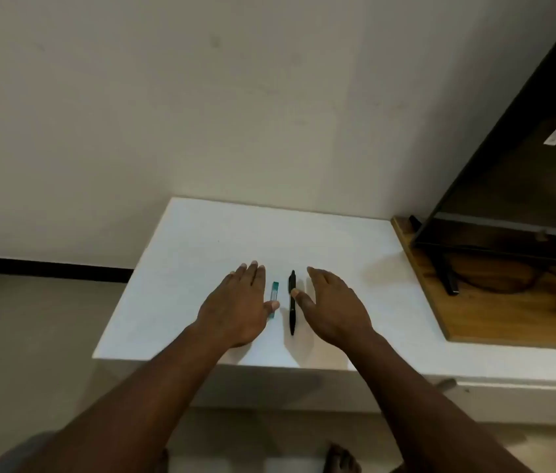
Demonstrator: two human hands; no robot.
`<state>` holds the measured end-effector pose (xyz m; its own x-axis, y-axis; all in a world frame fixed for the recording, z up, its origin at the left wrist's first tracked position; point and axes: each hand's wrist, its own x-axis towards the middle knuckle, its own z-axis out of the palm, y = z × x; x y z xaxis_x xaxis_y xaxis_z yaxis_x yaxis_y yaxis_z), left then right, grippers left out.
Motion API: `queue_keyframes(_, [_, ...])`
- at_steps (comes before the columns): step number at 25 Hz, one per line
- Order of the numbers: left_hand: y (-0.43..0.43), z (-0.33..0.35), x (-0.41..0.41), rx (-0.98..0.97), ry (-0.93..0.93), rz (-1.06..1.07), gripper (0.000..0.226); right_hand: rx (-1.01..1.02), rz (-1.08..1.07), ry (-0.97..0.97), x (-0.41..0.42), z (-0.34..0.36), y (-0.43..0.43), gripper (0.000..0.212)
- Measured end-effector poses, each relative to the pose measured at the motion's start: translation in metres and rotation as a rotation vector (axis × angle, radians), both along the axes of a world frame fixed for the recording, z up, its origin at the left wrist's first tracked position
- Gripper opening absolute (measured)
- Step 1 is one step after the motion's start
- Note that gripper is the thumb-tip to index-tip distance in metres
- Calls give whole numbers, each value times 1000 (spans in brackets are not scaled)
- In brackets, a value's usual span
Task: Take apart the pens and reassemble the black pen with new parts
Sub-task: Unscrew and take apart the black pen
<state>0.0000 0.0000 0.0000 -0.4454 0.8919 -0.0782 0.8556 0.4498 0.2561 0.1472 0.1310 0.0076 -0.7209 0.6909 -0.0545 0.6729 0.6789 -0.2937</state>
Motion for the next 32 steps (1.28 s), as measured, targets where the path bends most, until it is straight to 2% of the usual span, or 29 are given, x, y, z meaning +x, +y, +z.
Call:
queue_keyframes(6, [10, -7, 3, -14, -14, 13, 80, -82, -67, -22, -9, -4, -3, 75])
queue_keyframes(10, [20, 4, 9, 40, 73, 106, 61, -48, -103, 22, -15, 0, -8, 67])
queue_keyframes(13, [25, 4, 12, 54, 124, 128, 53, -68, -91, 29, -17, -1, -10, 69])
queue_keyframes(24, [31, 0, -4, 136, 63, 191, 59, -158, -169, 23, -23, -2, 23, 80])
queue_keyframes(32, [33, -3, -2, 217, 31, 193, 50, -134, -144, 17, -30, -4, 5, 67])
